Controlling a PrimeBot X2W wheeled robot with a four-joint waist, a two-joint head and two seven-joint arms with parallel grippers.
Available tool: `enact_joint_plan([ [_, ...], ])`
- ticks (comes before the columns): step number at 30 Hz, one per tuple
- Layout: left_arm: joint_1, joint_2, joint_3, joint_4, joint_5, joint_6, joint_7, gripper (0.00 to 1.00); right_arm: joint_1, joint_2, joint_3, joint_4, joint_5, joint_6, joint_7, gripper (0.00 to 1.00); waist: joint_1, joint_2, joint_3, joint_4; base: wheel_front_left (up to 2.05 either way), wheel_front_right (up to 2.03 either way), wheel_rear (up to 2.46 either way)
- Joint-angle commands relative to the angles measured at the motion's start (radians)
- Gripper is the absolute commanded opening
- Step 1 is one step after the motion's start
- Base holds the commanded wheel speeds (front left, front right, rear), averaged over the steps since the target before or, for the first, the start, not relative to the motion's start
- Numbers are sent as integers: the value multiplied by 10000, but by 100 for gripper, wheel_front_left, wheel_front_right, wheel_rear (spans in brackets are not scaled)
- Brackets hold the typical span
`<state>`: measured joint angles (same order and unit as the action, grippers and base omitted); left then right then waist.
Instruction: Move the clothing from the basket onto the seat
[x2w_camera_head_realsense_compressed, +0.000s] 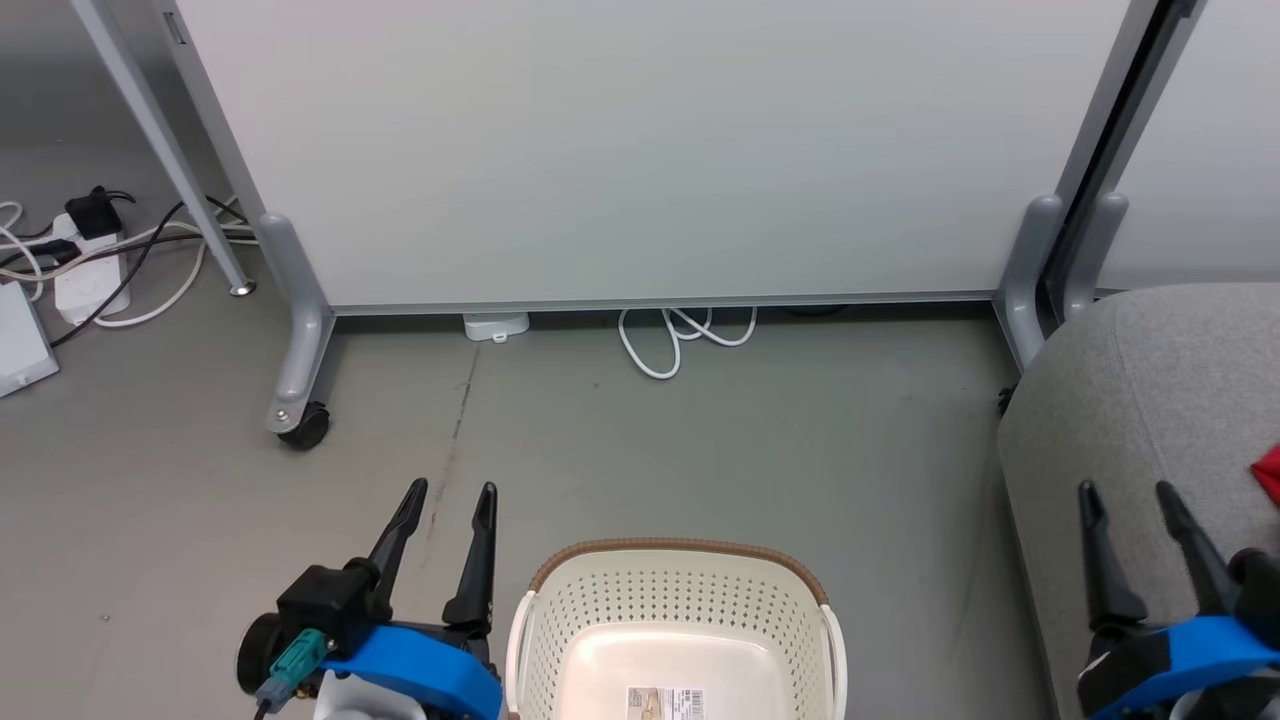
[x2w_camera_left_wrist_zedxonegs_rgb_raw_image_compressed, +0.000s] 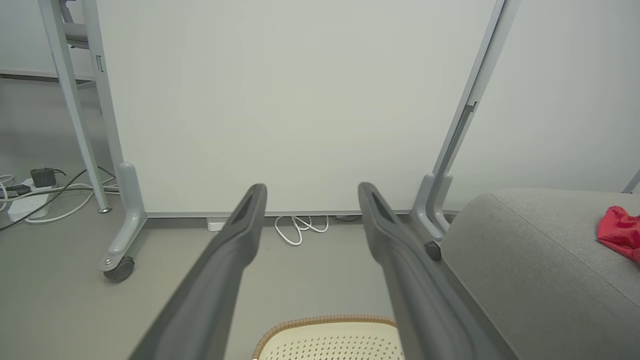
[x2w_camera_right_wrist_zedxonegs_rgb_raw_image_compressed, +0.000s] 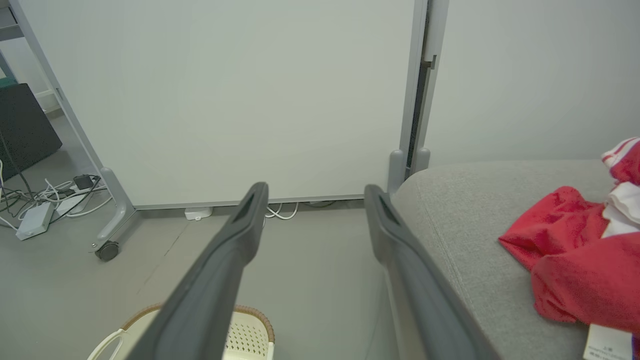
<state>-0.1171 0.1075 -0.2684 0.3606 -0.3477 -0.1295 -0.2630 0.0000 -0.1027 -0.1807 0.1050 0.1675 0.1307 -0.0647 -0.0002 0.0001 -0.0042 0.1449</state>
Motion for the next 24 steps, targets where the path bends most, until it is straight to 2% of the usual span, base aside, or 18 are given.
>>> enact_joint_plan([
  [1, 124, -11, 115, 50, 27, -11, -26, 100, 186, 98, 73, -100, -27, 1, -70, 100, 2, -1, -29, 53, 0, 0, 0],
  [11, 282, -12, 531, 105, 130, -11, -26, 100, 686, 477, 513, 156, 32, 1, -321, 100, 2, -1, -100, 25, 0, 0, 0],
  [24, 189, -89, 507, 246, 110, -11, -26, 100, 499, 529, 773, 568, 140, 1, -497, 100, 2, -1, -101, -149, 0, 0, 0],
])
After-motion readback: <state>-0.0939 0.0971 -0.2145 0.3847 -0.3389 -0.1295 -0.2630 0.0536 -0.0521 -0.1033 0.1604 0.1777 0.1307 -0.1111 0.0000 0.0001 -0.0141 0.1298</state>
